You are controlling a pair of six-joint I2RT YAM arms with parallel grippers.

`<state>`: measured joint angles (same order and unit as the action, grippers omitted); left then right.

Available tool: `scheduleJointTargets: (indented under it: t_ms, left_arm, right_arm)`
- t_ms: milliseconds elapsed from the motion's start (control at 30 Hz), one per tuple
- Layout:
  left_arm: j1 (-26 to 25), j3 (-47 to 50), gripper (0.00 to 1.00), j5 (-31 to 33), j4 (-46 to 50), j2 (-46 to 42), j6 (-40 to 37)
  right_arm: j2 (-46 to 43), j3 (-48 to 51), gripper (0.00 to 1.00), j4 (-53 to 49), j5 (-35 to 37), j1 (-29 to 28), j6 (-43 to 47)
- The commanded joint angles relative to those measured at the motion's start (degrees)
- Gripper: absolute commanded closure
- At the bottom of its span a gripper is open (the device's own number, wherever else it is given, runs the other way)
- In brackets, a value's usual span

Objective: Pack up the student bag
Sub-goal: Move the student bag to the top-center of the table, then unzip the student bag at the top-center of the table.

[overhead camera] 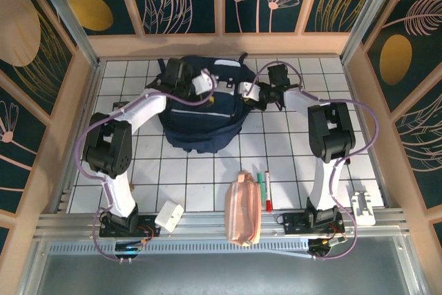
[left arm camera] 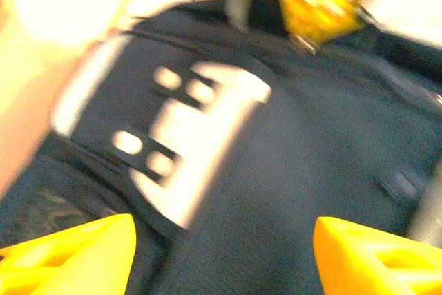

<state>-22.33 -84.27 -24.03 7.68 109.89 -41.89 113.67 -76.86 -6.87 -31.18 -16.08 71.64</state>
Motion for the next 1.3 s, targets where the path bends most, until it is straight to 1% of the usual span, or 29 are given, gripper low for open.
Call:
scheduleJointTargets:
  t_ms: [0,33,67,100,167,200,267,333,400,433,467,500,533,567,600,633,667,700,767,867,967,1000,1100,1133,1200,1267]
  left_arm:
    - [0.16,-12.53,0.37,-0.92,-1.96,10.76,12.25]
    - [0.13,-17.64,0.38,-1.75,2.54,14.71,12.58]
    - [0.18,-23.49,0.40,-2.32,6.81,19.00,14.52]
    - [0.12,-26.76,0.41,-3.60,9.86,21.54,15.42]
    - [-0.14,-24.47,0.41,-5.62,7.00,21.98,16.28]
    - [-0.51,-22.83,0.40,-5.56,5.61,21.49,15.38]
    - [-1.34,-19.63,0.38,-3.74,3.27,20.46,13.36]
    - [-1.73,-19.24,0.37,-2.58,2.87,20.90,12.75]
    - [-2.16,-20.63,0.37,0.16,3.73,22.49,12.55]
    - [-2.49,-21.72,0.37,2.58,4.21,23.61,13.01]
    - [-2.63,-22.96,0.37,4.81,4.77,24.89,13.86]
    - [-2.62,-24.14,0.37,5.49,5.44,25.80,14.09]
    - [-2.63,-24.32,0.37,6.59,5.18,26.40,14.56]
    - [-2.63,-23.79,0.37,6.87,4.77,26.45,14.41]
    - [-2.63,-22.94,0.37,6.73,4.12,26.23,14.26]
    - [-2.62,-21.44,0.36,6.42,2.79,25.51,14.50]
    - [-2.63,-19.49,0.36,5.87,0.79,24.66,14.71]
    - [-2.63,-17.37,0.36,5.14,-0.96,23.64,14.75]
    - [-2.63,-13.38,0.35,3.64,-4.37,21.62,14.81]
    - [-2.63,-10.92,0.34,3.60,-6.19,20.47,15.16]
    - [-2.63,-11.10,0.35,3.88,-5.62,20.46,15.65]
    - [-2.59,-11.07,0.34,3.94,-5.66,20.39,15.89]
    - [-2.63,-11.10,0.35,4.00,-5.67,20.32,17.04]
    - [-2.61,-11.08,0.35,4.03,-5.82,20.28,17.46]
    - [-2.63,-10.85,0.34,4.16,-5.92,20.14,18.22]
    - [-2.59,-10.59,0.34,4.58,-6.10,20.03,18.42]
  right_arm:
    - [-4.48,3.81,1.00,6.17,-3.26,0.09,2.02]
    - [-5.33,5.55,1.00,8.55,-3.20,0.09,1.85]
    - [-6.35,7.95,1.00,12.04,-2.95,-0.02,1.52]
    - [-7.02,9.79,1.00,14.69,-2.60,-0.01,1.30]
    - [-8.39,13.58,1.00,20.66,-1.19,-0.23,0.66]
    - [-8.92,14.99,1.00,23.12,-0.21,-0.43,0.57]
    - [-10.14,18.78,1.00,31.19,2.78,-1.21,0.50]
    - [-10.83,20.59,1.00,36.52,4.76,-1.90,0.97]
    - [-11.29,21.45,1.00,40.53,6.61,-2.65,1.93]
    - [-11.47,21.88,1.00,42.53,7.45,-2.95,2.16]
    - [-11.69,21.81,0.97,42.75,7.62,-3.07,2.14]
    - [-11.99,21.13,0.91,40.34,7.13,-3.00,2.19]
    - [-12.40,19.58,0.82,34.09,5.87,-2.82,2.98]
    - [-12.59,16.56,0.76,24.93,3.71,-2.37,4.54]
    - [-12.51,13.65,0.71,15.27,1.68,-1.67,5.94]
    - [-12.10,10.31,0.67,7.82,-0.51,-0.68,5.15]
    - [-11.67,7.90,0.61,2.32,-2.68,0.53,4.03]
    - [-11.37,6.31,0.59,-1.62,-4.57,1.43,3.15]
    - [-10.16,3.06,0.56,-6.71,-10.45,3.78,-2.17]
    - [-5.43,-3.84,0.55,-13.70,-16.43,5.26,-9.42]
    - [-0.50,-10.36,0.55,-18.50,-16.68,5.09,-16.11]
    - [0.66,-12.10,0.56,-19.34,-16.04,5.08,-19.96]
    - [4.21,-17.03,0.56,-17.04,-8.55,3.73,-43.61]
    - [4.89,-17.92,0.57,-16.56,-5.52,2.90,-51.93]
    - [6.21,-20.01,0.59,-18.61,-1.10,0.74,-64.58]
    - [8.04,-23.06,0.64,-22.33,2.21,-0.52,-80.37]
